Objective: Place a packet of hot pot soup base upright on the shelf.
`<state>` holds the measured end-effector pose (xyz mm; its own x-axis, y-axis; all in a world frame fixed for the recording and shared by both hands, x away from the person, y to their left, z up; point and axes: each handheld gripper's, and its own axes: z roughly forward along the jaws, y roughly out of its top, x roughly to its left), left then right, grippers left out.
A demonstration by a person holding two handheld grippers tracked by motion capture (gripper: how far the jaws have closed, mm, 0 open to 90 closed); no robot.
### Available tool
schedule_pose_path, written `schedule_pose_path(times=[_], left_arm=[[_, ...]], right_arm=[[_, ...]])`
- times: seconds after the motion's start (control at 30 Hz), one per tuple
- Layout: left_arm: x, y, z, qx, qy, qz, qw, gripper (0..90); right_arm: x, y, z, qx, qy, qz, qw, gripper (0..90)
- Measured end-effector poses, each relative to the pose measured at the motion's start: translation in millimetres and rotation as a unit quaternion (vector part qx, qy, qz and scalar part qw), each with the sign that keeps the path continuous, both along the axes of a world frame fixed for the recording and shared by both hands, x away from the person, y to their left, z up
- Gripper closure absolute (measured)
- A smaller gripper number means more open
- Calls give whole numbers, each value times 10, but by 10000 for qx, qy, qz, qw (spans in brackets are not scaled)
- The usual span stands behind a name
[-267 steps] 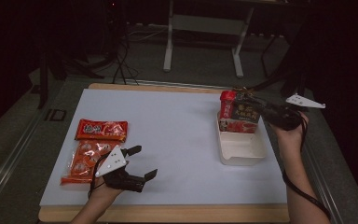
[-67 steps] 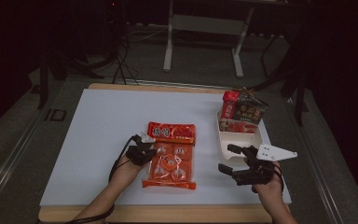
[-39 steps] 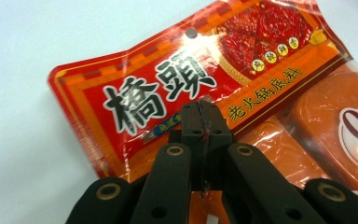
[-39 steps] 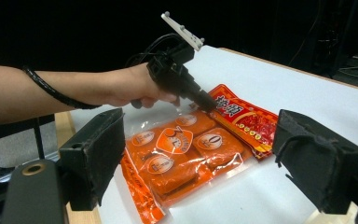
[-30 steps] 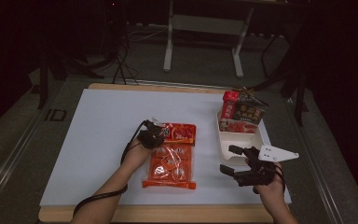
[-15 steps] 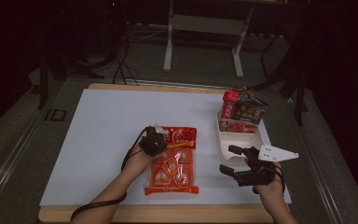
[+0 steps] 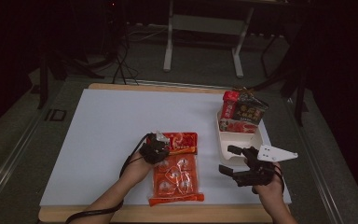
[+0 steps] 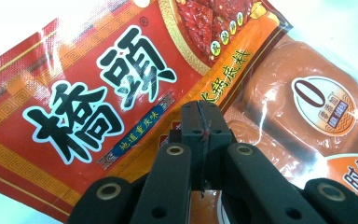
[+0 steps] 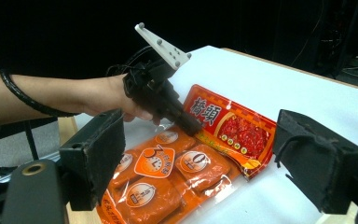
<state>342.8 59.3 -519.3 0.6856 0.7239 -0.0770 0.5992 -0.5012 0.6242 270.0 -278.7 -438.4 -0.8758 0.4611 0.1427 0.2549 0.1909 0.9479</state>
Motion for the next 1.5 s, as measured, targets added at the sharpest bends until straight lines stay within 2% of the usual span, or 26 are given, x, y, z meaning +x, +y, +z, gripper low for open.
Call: schedule_pose_path(times=[0.07, 0.17, 0.27, 0.3, 0.33, 0.4, 0.47, 0.53, 0.7, 0.8, 0.83, 0.9, 0.97, 1.0, 1.1, 1.23, 1.4, 1.5], left_arm=[[5, 2, 13, 10, -43, -36, 10000, 900], [-2, 45, 56, -97, -57, -70, 9999, 900], [-30, 111, 96, -208, -127, 9, 9997, 900], [-41, 134, 110, -234, -152, 52, 9996, 875], [-47, 162, 126, -214, -175, 100, 9996, 810], [-66, 226, 164, -337, -240, 129, 9991, 786], [-82, 289, 212, -398, -302, 201, 9985, 726], [-98, 354, 259, -492, -401, 295, 9976, 717], [-104, 525, 343, -715, -517, 412, 9952, 542], [-94, 615, 360, -845, -626, 507, 9932, 468], [-84, 639, 359, -837, -656, 604, 9925, 437], [-49, 693, 342, -918, -661, 718, 9910, 354], [-27, 718, 329, -912, -656, 802, 9904, 312], [27, 772, 287, -1051, -565, 851, 9892, 300], [94, 815, 220, -1129, -470, 962, 9878, 300], [170, 814, 106, -1147, -379, 957, 9881, 300], [252, 767, -39, -947, -292, 950, 9905, 301], [304, 769, -105, -965, -176, 988, 9903, 301]], right_arm=[[-2, 5, 2, 3, -6, 3, 10000, 168], [2, 1, 4, 24, -3, 19, 10000, 179], [19, -22, 2, 112, 9, 8, 9999, 195], [21, -29, 3, 136, 19, -9, 9999, 196], [21, -36, 4, 137, 19, -22, 9999, 196], [18, -42, 8, 124, -22, -42, 9999, 192], [10, -37, 12, 60, -70, -61, 9999, 183], [-1, -26, 18, 0, -107, -56, 9999, 174], [-29, -11, 38, -49, -260, -141, 9996, 158], [-43, -5, 46, -104, -374, -177, 9991, 151], [-50, -3, 47, -133, -433, -206, 9988, 151], [-51, 5, 48, -148, -458, -178, 9987, 151], [-53, 17, 46, -181, -479, -164, 9986, 151], [-54, 23, 44, -206, -481, -166, 9985, 151], [-53, 31, 36, -220, -453, -158, 9986, 149], [-47, 31, 22, -234, -400, -172, 9988, 149], [-37, 26, 11, -268, -366, -186, 9988, 149], [-40, 24, 2, -288, -356, -182, 9988, 149]])
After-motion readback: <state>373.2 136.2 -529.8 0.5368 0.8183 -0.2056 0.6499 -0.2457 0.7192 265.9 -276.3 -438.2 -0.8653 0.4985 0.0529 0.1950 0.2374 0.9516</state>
